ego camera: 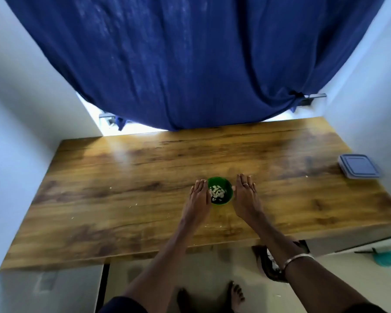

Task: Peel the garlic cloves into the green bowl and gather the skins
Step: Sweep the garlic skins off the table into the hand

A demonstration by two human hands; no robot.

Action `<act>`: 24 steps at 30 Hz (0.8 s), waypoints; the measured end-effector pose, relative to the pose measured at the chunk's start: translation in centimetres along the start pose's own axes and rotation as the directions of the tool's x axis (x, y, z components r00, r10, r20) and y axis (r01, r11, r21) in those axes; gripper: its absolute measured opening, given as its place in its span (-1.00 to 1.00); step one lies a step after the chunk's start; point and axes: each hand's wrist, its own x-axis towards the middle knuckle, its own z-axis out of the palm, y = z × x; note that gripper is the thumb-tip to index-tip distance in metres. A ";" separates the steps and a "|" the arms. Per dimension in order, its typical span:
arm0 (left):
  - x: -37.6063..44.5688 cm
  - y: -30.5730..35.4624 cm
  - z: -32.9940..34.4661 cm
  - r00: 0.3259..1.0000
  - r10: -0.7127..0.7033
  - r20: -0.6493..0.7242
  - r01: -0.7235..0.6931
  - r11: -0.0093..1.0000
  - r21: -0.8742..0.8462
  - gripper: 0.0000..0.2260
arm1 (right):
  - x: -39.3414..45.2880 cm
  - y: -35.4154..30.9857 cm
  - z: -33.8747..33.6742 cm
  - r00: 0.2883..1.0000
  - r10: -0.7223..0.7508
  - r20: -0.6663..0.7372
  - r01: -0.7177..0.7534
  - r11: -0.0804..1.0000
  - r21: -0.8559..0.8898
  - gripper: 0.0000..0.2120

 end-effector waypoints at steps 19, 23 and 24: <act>-1.0 -4.2 -2.0 0.993 -0.107 -0.049 0.108 0.993 0.038 -0.52 | 2.9 -0.6 -0.9 0.982 -0.145 0.117 0.153 0.986 -0.068 -0.43; -0.1 -3.3 -1.2 0.996 -0.088 -0.022 0.089 0.995 0.051 -0.52 | 2.7 0.0 -1.1 0.984 -0.115 0.134 0.121 0.992 -0.034 -0.43; 0.2 -3.2 -0.9 0.996 -0.085 -0.018 0.086 0.995 0.058 -0.53 | 2.7 0.1 -1.2 0.986 -0.112 0.124 0.116 0.993 -0.028 -0.43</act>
